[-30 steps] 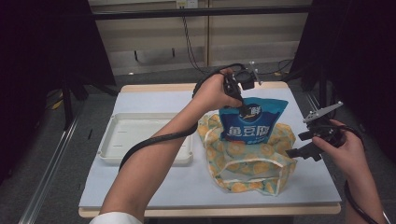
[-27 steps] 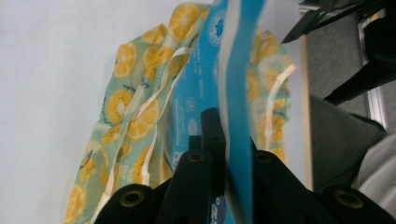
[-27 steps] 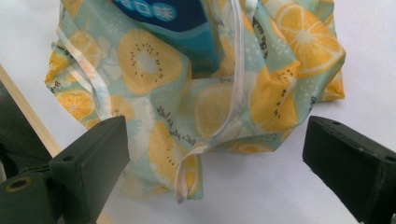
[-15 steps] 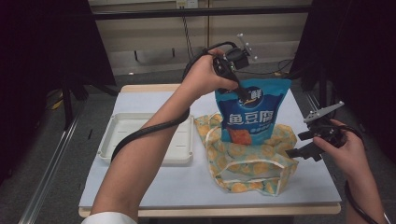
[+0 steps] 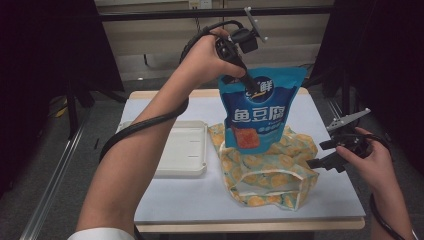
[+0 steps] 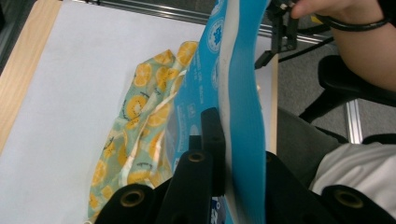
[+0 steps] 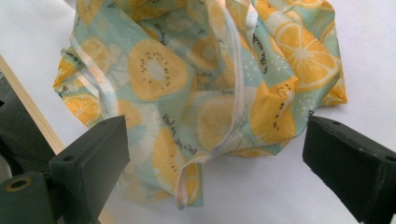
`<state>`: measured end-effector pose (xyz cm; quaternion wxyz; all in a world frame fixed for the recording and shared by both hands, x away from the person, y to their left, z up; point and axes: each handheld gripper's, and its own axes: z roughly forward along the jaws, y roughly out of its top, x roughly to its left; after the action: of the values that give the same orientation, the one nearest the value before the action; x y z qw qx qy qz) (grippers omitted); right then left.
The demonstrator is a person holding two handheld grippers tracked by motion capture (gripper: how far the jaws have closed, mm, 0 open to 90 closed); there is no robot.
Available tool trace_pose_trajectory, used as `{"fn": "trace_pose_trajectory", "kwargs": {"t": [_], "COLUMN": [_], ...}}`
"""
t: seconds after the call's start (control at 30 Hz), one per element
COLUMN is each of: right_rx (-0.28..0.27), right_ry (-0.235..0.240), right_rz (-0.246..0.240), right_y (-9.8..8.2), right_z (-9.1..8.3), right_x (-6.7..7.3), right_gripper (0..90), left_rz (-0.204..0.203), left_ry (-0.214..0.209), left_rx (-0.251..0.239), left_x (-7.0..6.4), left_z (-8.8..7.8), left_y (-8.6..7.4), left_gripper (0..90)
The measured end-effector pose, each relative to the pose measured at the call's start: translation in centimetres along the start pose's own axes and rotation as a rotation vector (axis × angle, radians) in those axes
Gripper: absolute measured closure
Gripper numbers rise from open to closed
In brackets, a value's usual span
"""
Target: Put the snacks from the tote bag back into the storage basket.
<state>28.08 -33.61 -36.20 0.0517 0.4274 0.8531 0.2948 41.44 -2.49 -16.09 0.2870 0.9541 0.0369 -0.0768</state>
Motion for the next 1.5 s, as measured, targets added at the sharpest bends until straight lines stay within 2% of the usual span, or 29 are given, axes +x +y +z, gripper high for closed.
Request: {"fn": "trace_pose_trajectory", "kwargs": {"t": [0.07,0.1,0.13,0.2,0.23,0.33,0.37,0.4,0.43,0.47,0.5,0.53,0.57,0.67,0.7,0.77,0.8,0.83,1.07,1.2,1.23,1.27,1.3,1.5], "right_rx": [0.0,0.0,0.0,0.001,0.002,0.005,0.006,0.005,0.006,0.005,0.004,0.003,0.001,0.0,-0.006,-0.008,-0.009,-0.01,-0.007,-0.009,-0.008,-0.007,-0.005,-0.006], "right_ry": [0.0,0.0,0.001,0.0,0.0,0.001,0.002,0.001,0.002,0.003,0.001,0.0,-0.001,-0.003,-0.005,-0.005,-0.006,-0.008,-0.005,-0.005,-0.006,-0.007,-0.006,-0.006], "right_rz": [-0.001,-0.003,0.0,0.001,0.002,0.0,0.002,-0.001,-0.002,-0.002,0.002,-0.001,0.001,0.003,-0.004,-0.003,0.0,-0.003,-0.006,-0.011,-0.01,-0.011,-0.007,-0.01], "right_y": [0.0,0.0,0.0,0.0,0.0,0.0,0.1,0.1,0.1,0.1,0.1,0.1,0.1,0.0,0.0,0.0,0.0,0.0,0.1,0.0,0.0,0.0,0.1,0.1], "right_z": [0.0,0.0,0.0,0.0,0.0,0.1,0.1,0.1,0.2,0.1,0.1,0.1,0.0,-0.1,-0.1,-0.2,-0.2,-0.2,-0.2,-0.2,-0.2,-0.2,-0.2,-0.1], "right_x": [0.0,0.0,0.0,0.0,0.0,0.0,0.0,0.0,0.1,0.1,0.1,0.1,0.1,0.0,0.0,0.0,0.0,0.0,0.2,0.2,0.2,0.2,0.2,0.2], "right_gripper": [6.9,6.9,6.9,6.9,6.9,6.9,6.9,6.9,6.9,6.9,6.9,6.9,6.9,6.9,6.9,6.9,6.9,6.9,6.9,6.9,6.9,6.9,6.9,6.9], "left_rz": [-0.016,-0.024,-0.016,-0.03,-0.03,-0.03,-0.043,-0.036,-0.046,-0.04,-0.04,-0.048,-0.043,-0.051,-0.059,-0.059,-0.051,-0.052,-0.065,-0.072,-0.072,-0.063,-0.075,-0.065], "left_ry": [0.008,-0.004,0.0,-0.006,0.007,0.003,-0.007,0.006,0.003,-0.002,0.011,0.0,0.017,0.03,0.024,0.037,0.03,0.047,0.054,0.074,0.068,0.084,0.079,0.082], "left_rx": [-0.011,-0.014,-0.01,-0.015,-0.017,-0.004,-0.005,-0.004,-0.003,0.005,0.01,0.014,0.014,0.019,0.012,0.004,0.01,0.008,0.028,0.037,0.042,0.047,0.044,0.053], "left_x": [-0.1,-0.1,-0.1,-0.1,-0.1,0.1,0.0,0.1,0.2,0.2,0.2,0.2,0.1,0.3,0.3,0.2,0.3,0.3,0.8,1.0,1.1,1.1,1.2,1.5], "left_z": [-0.5,-0.7,-0.9,-1.3,-1.5,-2.0,-2.2,-2.4,-2.5,-2.7,-2.9,-3.0,-3.2,-3.9,-4.1,-4.6,-4.8,-5.0,-5.3,-5.6,-5.6,-5.7,-5.8,-6.2], "left_y": [-0.1,-0.3,-0.3,-0.6,-0.7,-0.9,-1.0,-1.0,-1.1,-1.2,-1.3,-1.4,-1.5,-2.0,-2.2,-2.6,-2.8,-2.9,-4.4,-5.4,-5.7,-5.9,-6.1,-7.4], "left_gripper": [90.0,90.0,90.0,90.0,90.0,90.0,90.0,90.0,90.0,90.0,90.0,90.0,90.0,90.0,90.0,90.0,90.0,90.0,90.0,90.0,90.0,90.0,90.0,90.0]}}
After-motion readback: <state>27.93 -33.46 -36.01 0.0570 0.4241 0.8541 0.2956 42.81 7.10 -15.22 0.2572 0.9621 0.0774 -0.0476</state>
